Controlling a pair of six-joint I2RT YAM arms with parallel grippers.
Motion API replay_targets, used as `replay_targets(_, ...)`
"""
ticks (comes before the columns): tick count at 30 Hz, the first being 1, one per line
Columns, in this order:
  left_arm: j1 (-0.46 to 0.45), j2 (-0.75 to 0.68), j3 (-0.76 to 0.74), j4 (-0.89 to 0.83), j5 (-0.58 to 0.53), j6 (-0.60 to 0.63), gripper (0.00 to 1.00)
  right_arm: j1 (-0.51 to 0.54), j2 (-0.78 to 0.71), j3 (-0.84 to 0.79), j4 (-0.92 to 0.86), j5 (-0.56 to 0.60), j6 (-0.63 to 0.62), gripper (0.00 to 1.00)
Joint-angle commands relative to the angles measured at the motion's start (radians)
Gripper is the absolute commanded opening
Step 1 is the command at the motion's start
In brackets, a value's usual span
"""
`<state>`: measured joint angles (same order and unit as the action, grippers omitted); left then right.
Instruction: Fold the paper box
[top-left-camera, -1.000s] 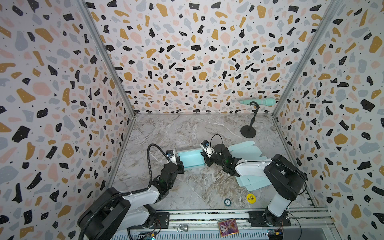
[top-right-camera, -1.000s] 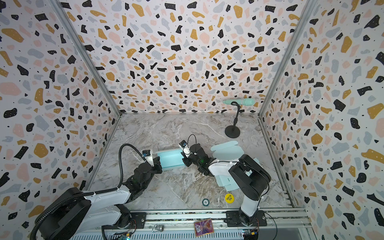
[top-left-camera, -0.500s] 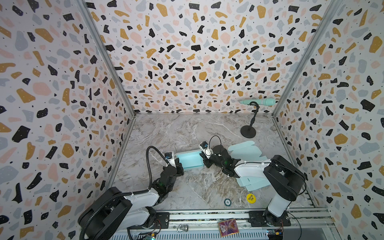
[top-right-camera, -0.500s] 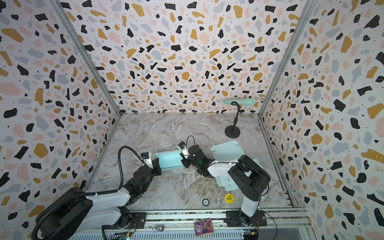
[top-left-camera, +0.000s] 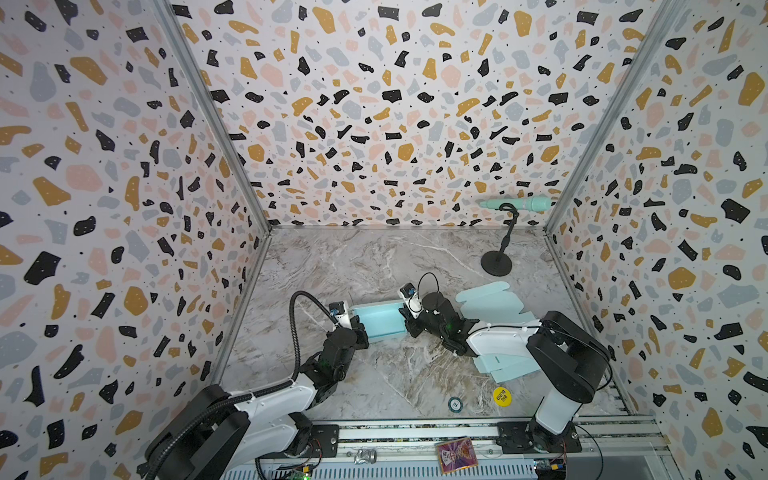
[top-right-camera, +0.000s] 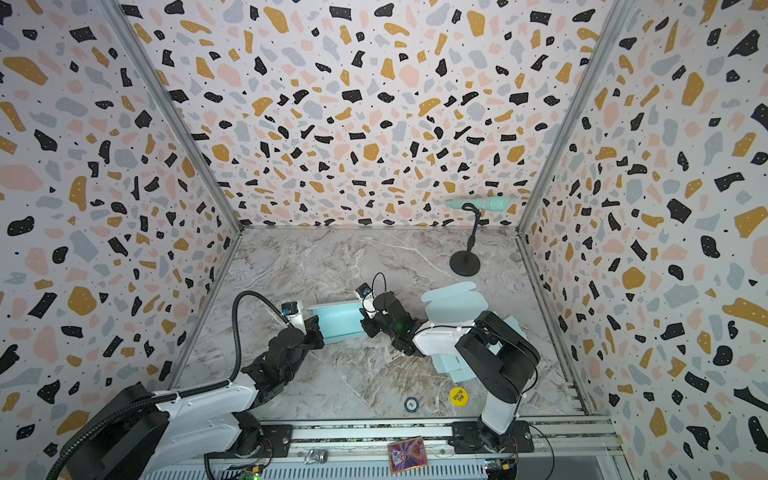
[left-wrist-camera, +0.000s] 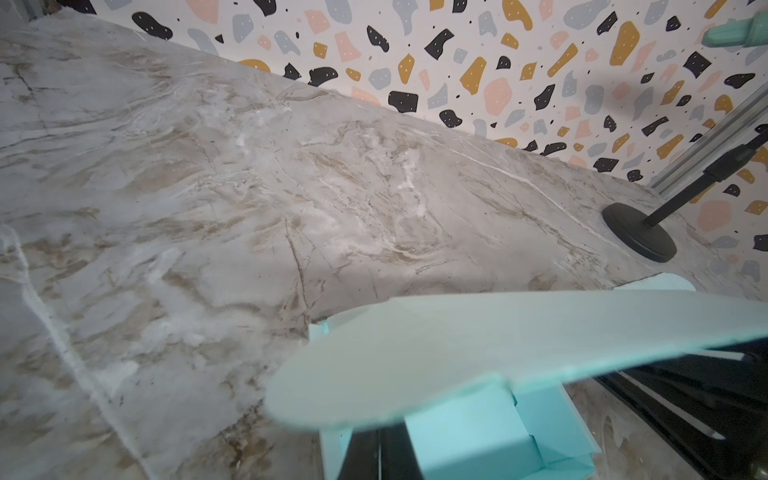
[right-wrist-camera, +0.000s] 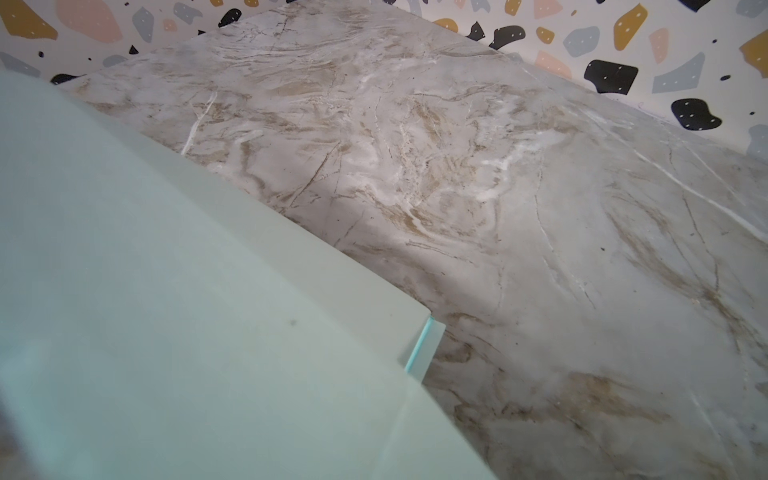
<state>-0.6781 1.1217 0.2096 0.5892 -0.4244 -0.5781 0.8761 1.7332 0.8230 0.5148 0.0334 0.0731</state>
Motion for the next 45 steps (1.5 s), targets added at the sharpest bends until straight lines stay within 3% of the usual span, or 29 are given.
replay_targets(1,-0.035,-0.008,0.045,0.021,0.129,-0.032,0.0,0.045,0.024,0.012,-0.06,-0.069,-0.007,0.17)
replay_targets(12,-0.062,0.06,-0.089,0.189,0.055,0.015,0.0,0.045,0.014,-0.04,-0.012,-0.045,-0.023,0.17)
replay_targets(19,-0.076,0.108,-0.091,0.226,0.008,0.052,0.0,0.045,-0.007,-0.084,0.016,-0.033,-0.022,0.2)
replay_targets(22,-0.078,0.13,-0.08,0.225,-0.006,0.055,0.0,0.046,-0.044,-0.131,0.068,-0.027,-0.021,0.26)
replay_targets(27,-0.078,0.17,-0.075,0.223,-0.036,0.037,0.0,0.044,-0.129,-0.23,0.159,-0.021,-0.019,0.5)
replay_targets(31,-0.078,0.187,-0.073,0.231,-0.037,0.034,0.0,0.043,-0.192,-0.311,0.226,-0.03,-0.005,0.63)
replay_targets(35,-0.079,0.191,-0.063,0.22,-0.045,0.041,0.0,0.044,-0.265,-0.347,0.196,-0.05,0.036,0.66)
replay_targets(40,-0.093,0.191,-0.034,0.18,-0.065,0.069,0.0,0.022,-0.432,-0.335,0.038,-0.066,0.184,0.68)
replay_targets(45,-0.106,0.204,-0.012,0.158,-0.084,0.089,0.0,-0.01,-0.61,-0.254,-0.098,-0.091,0.265,0.72)
